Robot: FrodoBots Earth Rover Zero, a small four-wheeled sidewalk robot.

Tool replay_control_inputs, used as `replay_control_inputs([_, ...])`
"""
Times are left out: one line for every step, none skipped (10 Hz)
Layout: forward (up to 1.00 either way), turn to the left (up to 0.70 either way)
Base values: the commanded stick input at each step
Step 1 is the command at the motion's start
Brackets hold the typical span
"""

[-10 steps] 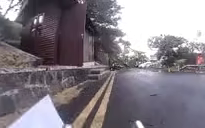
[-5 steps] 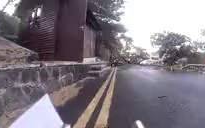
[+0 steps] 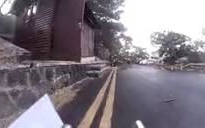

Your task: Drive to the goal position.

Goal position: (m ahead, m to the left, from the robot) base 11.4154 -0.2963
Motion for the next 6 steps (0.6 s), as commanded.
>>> replay_control_inputs([0.50, 0.00])
replay_control_inputs([0.50, 0.00])
replay_control_inputs([0.50, 0.00])
replay_control_inputs([0.50, 0.00])
replay_control_inputs([0.50, 0.00])
replay_control_inputs([0.50, 0.00])
